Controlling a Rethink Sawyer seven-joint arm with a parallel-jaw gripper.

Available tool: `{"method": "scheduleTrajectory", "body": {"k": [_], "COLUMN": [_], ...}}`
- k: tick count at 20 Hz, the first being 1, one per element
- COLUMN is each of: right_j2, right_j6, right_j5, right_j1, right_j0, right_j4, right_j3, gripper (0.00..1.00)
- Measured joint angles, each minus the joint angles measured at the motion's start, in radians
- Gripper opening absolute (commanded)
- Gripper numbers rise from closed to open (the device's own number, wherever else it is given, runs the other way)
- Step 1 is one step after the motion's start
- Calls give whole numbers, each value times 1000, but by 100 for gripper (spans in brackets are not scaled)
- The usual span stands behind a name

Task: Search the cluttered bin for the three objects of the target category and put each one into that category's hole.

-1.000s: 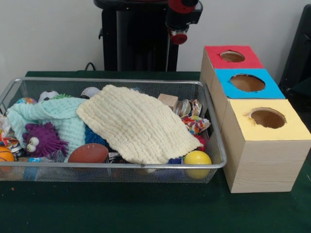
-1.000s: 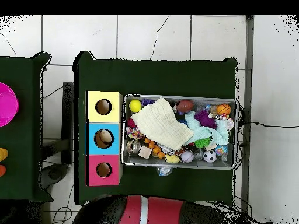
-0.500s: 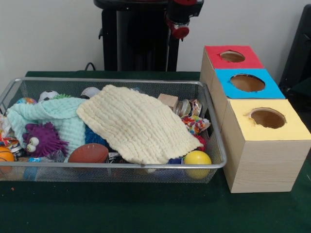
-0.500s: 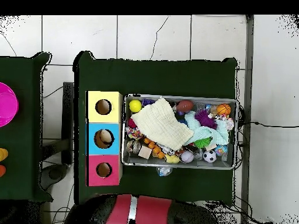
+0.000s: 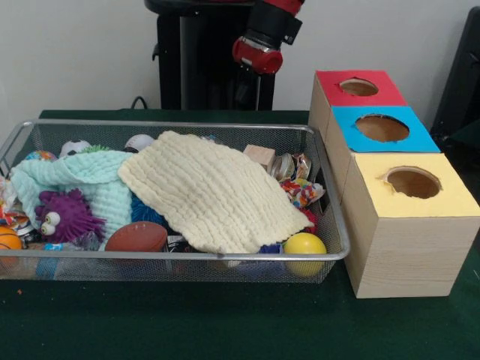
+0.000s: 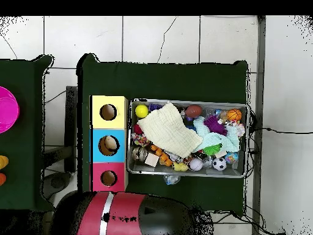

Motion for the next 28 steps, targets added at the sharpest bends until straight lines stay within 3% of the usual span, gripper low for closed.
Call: {"method": "scheduleTrajectory", "body": {"k": [4, 7, 10, 18, 24, 25, 28], "right_j2": [-21, -24, -24, -29, -41, -43, -43], "right_j6": [0, 0, 0, 0, 0, 0, 0], "right_j5": [-192, -212, -166, 138, 149, 148, 148], "right_j1": [28, 40, 55, 71, 72, 72, 71], "right_j0": [-7, -29, -81, -202, -206, -205, -204], "right_j4": [-1, -4, -21, -85, -112, -120, -123], "right_j3": [-68, -96, -130, -178, -181, -184, -185], "gripper": [0, 0, 0, 0, 0, 100, 100]}}
